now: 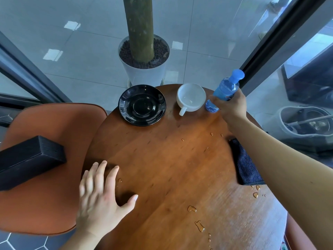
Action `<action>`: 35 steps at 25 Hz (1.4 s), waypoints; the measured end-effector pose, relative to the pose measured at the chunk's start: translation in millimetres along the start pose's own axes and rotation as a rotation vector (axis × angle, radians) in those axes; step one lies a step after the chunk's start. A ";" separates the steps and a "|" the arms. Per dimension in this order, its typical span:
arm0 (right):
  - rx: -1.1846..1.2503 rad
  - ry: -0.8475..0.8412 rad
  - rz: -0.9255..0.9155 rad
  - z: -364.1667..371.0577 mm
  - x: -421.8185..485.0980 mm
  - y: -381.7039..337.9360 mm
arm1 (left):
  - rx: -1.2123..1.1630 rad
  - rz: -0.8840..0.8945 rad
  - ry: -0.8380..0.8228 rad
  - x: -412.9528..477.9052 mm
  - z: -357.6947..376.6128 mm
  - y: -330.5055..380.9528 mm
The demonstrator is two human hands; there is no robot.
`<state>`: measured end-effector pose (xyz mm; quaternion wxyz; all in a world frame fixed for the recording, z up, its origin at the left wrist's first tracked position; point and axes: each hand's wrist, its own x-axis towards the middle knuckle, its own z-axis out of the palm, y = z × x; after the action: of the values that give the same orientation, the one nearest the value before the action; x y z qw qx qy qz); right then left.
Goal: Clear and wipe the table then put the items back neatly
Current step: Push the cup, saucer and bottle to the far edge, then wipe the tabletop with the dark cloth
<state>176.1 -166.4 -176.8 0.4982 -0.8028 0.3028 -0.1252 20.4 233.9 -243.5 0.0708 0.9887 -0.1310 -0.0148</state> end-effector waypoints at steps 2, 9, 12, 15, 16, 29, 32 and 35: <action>0.008 -0.009 -0.006 -1.0 0.6 1.5 | -0.003 0.001 -0.002 -0.4 -0.4 0.6; -0.258 -0.127 -0.035 -27.5 -23.7 21.7 | 0.009 0.000 0.017 -0.4 -0.9 1.0; -0.503 -0.140 -0.118 -70.5 -61.3 40.1 | 0.012 -0.012 -0.003 0.8 -2.5 2.9; -0.689 -0.102 -0.135 -104.0 -89.9 63.2 | 0.028 -0.010 -0.003 -0.4 -1.7 2.4; -0.758 -0.114 -0.104 -109.0 -92.0 71.7 | 0.031 -0.008 0.001 0.1 -1.8 1.8; -0.798 -0.070 -0.010 -49.0 -148.1 89.1 | -0.036 0.007 0.073 -1.6 0.5 2.3; -0.870 -0.255 -0.172 -50.1 -203.0 102.7 | -0.043 0.028 0.089 -1.7 2.6 0.4; -0.984 -0.281 -0.153 -102.5 -201.2 121.3 | -0.037 0.043 0.116 -2.0 3.6 -1.3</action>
<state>-77.3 -156.5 -214.3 0.0871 -0.9709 0.1966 0.1051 18.7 235.2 -247.2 0.0967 0.9834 -0.1478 0.0416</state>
